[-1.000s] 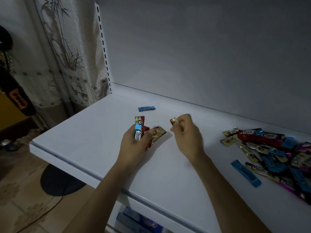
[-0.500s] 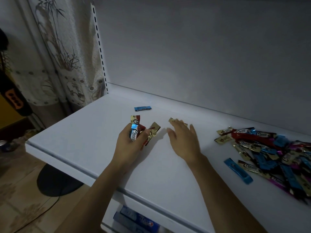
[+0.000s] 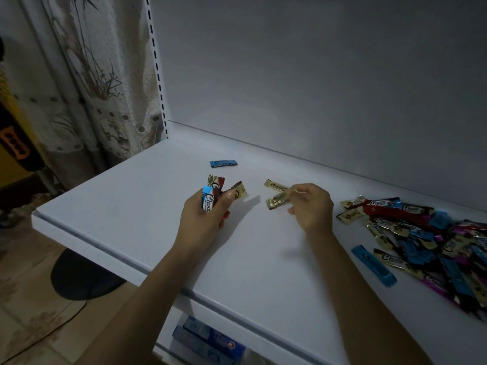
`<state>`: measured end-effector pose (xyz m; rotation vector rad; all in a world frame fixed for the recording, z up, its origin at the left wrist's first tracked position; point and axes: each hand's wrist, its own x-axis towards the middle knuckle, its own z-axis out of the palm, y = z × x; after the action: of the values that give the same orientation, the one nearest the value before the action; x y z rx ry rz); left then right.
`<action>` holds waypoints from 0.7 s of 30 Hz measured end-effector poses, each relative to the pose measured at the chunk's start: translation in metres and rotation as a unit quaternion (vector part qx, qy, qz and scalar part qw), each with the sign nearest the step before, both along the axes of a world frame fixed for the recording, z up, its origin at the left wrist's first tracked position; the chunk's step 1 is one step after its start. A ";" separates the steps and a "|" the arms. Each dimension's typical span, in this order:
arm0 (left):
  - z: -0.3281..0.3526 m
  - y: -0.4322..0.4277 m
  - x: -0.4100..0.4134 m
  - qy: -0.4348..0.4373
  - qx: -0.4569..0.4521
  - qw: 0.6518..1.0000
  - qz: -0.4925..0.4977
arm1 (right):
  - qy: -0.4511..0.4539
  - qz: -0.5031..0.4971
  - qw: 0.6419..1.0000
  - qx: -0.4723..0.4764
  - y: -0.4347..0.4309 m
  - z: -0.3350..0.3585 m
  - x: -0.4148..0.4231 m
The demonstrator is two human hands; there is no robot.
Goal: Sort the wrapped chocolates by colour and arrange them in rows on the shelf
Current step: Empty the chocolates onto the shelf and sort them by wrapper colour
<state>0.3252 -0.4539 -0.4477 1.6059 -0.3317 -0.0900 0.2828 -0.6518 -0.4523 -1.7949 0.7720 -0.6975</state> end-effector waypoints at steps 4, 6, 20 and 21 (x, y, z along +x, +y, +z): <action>0.000 0.001 0.000 -0.005 0.009 1.000 -0.006 | 0.061 -0.018 0.983 -0.175 0.007 -0.004 -0.002; 0.000 0.001 0.000 -0.002 0.002 1.000 -0.005 | 0.006 -0.004 0.988 -0.155 0.020 0.006 -0.006; -0.001 0.001 0.001 0.027 0.013 0.999 -0.014 | 0.053 0.016 0.998 -0.017 -0.002 0.008 -0.004; -0.001 0.001 0.001 0.025 0.004 1.000 -0.017 | 0.062 0.006 0.998 -0.021 -0.003 0.004 -0.004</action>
<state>0.3262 -0.4525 -0.4484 1.6038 -0.3211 -0.1577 0.2789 -0.6551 -0.4481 -1.8932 0.8330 -0.6019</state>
